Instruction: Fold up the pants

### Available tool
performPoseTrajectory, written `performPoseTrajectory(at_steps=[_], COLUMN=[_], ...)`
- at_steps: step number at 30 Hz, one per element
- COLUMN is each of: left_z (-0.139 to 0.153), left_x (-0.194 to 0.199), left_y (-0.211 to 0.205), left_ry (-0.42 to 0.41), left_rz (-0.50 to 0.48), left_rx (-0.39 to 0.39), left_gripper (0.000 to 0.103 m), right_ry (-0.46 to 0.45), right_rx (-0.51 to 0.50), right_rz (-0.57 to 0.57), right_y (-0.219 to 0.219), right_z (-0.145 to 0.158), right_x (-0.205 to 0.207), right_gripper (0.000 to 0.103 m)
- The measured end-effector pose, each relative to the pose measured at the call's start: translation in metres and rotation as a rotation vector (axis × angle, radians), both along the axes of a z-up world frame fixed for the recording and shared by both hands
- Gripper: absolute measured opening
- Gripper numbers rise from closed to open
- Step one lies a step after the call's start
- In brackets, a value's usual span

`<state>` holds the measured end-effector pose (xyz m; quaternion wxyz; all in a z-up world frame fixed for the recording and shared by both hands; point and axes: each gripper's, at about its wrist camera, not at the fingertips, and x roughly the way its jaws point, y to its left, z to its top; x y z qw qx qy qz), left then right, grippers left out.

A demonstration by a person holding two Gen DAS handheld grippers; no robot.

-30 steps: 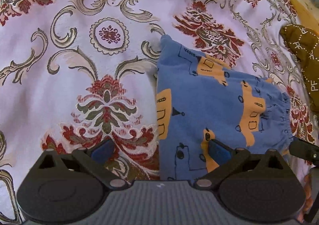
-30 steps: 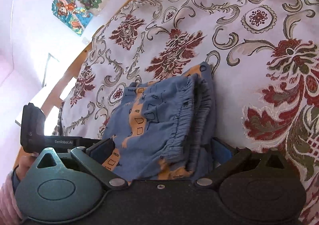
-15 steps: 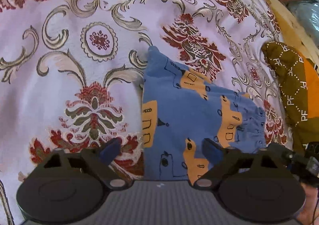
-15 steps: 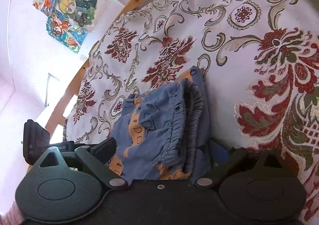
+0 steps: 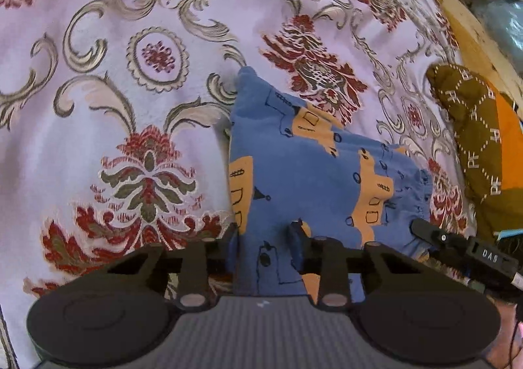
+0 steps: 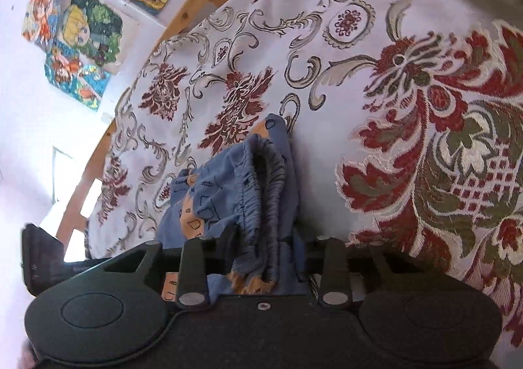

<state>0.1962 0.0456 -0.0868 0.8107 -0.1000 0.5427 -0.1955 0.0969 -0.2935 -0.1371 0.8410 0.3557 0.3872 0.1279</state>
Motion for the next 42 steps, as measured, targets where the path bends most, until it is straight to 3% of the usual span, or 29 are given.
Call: performPoseTrajectory(at_steps=[9, 16, 26, 33, 42], left_z=[0.011, 0.014, 0.027, 0.04, 0.056], left_x=[-0.013, -0.018, -0.032, -0.043, -0.058], left_y=[-0.019, -0.021, -0.03, -0.033, -0.036], left_ry=[-0.108, -0.14, -0.263, -0.369, -0.535], left_rz=[-0.065, -0.076, -0.115, -0.129, -0.117], left_rx=[0.109, 0.133, 0.18, 0.166, 0.124], left_gripper=[0.016, 0.012, 0.008, 0.008, 0.007], right_ry=[-0.072, -0.108, -0.228, -0.352, -0.485], right_rx=[-0.238, -0.337, -0.604, -0.796, -0.904], right_rz=[0.037, 0.044, 0.065, 0.089, 0.066], right_y=[0.031, 0.043, 0.08, 0.108, 0.119], right_z=[0.019, 0.025, 0.04, 0.048, 0.06], right_x=[-0.006, -0.01, -0.024, -0.038, -0.047], right_gripper=[0.032, 0.03, 0.028, 0.027, 0.027])
